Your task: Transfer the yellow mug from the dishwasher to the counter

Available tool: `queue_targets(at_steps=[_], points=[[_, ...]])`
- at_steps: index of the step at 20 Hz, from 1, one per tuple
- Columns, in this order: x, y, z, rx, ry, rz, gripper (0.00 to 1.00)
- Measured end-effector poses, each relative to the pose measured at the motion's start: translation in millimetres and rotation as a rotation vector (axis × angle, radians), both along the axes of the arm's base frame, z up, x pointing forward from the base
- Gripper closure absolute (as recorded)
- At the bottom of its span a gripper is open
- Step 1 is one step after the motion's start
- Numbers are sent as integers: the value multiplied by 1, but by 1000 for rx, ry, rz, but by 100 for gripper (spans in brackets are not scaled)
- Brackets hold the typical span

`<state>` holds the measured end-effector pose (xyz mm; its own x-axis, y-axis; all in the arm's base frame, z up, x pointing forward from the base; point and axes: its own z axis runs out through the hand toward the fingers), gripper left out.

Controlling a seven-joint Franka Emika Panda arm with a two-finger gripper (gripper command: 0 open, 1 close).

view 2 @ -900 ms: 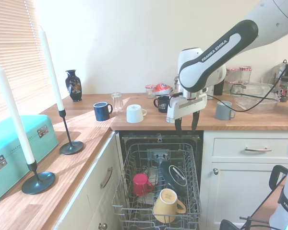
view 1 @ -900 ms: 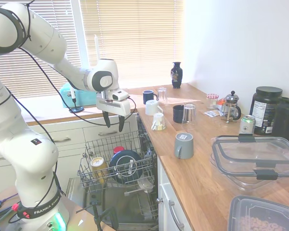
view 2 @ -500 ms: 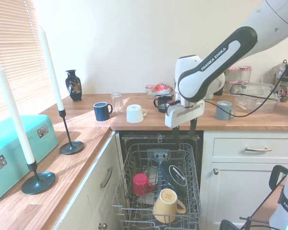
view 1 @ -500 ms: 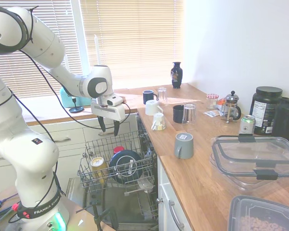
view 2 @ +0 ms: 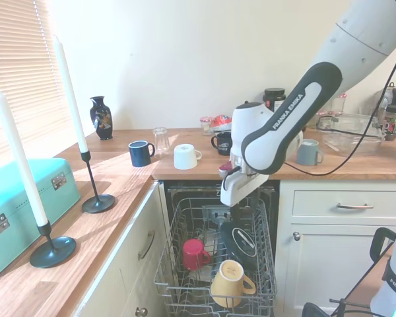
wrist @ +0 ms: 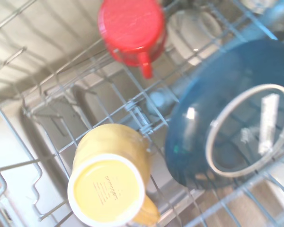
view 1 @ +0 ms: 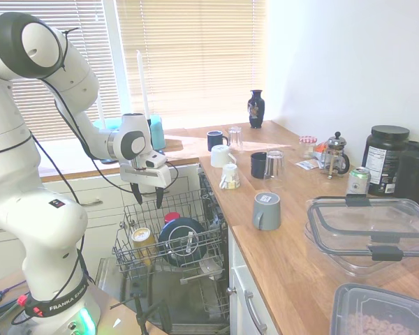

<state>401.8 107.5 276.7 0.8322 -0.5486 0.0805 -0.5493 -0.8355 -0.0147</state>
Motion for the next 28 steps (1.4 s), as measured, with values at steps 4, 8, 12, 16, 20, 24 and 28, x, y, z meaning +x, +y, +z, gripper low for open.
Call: queue_targets(at_steps=[4,8,12,16,20,24,28], points=[[-1,13,-32,-24,14,87,0],[-8,11,-68,-30,61,129,0],[-17,2,-92,-37,83,196,0],[-23,8,-106,-41,96,257,0],[-30,19,-118,-33,113,314,0],[-34,22,-128,-25,128,337,0],[-27,23,-138,-20,135,340,0]])
